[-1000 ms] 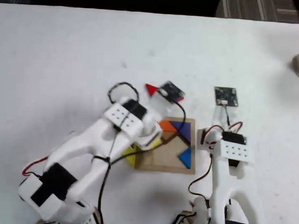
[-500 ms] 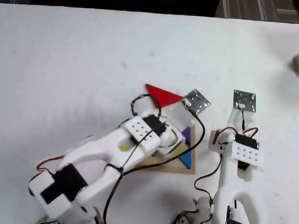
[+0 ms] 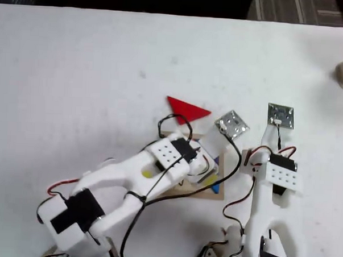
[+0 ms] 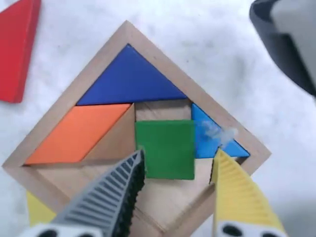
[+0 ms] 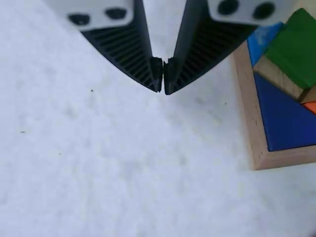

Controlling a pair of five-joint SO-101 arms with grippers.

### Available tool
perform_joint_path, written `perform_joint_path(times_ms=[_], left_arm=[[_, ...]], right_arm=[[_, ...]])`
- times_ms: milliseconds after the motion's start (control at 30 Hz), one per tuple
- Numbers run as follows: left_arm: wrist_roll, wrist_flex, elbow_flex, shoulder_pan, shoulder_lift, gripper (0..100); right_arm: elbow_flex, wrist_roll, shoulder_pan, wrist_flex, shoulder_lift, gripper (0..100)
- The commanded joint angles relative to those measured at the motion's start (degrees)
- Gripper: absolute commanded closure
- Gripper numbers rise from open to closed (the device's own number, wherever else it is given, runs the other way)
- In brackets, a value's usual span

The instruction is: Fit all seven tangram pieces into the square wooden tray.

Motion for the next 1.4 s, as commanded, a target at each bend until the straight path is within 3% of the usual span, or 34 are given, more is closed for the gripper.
perform_joint_path(times_ms=[0, 133, 333, 433, 600, 667, 800, 933, 1100, 1367], left_arm=[[0.53, 2.64, -0.79, -0.92, -4.79, 76], [0.44, 7.56, -0.88, -4.70, -9.10, 76], [0.79, 12.31, 0.88, -20.26, -18.59, 76], [0.88, 8.09, 5.80, -28.53, -20.00, 76], [0.97, -5.98, 13.19, -38.20, -19.91, 76], [0.97, -7.47, 13.45, -41.19, -19.91, 81], [0.97, -7.74, 13.10, -44.53, -20.00, 98], [0.97, -7.74, 13.10, -45.76, -20.00, 97], [1.05, -7.74, 13.27, -45.93, -19.82, 98], [6.15, -7.30, 7.91, -47.34, -10.33, 98]], right_arm=[[-2.20, 0.44, 0.04, -0.92, -0.13, 98.1], [-2.20, 0.26, 0.04, -1.01, -0.13, 98.1], [-2.11, 0.26, -1.98, -0.48, -0.13, 98.1], [-2.11, 0.53, -3.03, 1.19, -0.75, 98.1], [-2.29, 0.26, -4.09, 3.03, -0.75, 98.1], [-2.37, 0.53, -7.08, 5.67, -0.84, 98.1], [-2.46, 0.62, -11.56, 9.36, -2.77, 98.1], [-1.85, 0.62, -16.13, 14.46, -10.77, 98.1], [4.40, 0.62, -30.29, 13.58, -20.44, 98.2], [5.98, 0.18, -41.71, 8.92, -13.58, 98.1]])
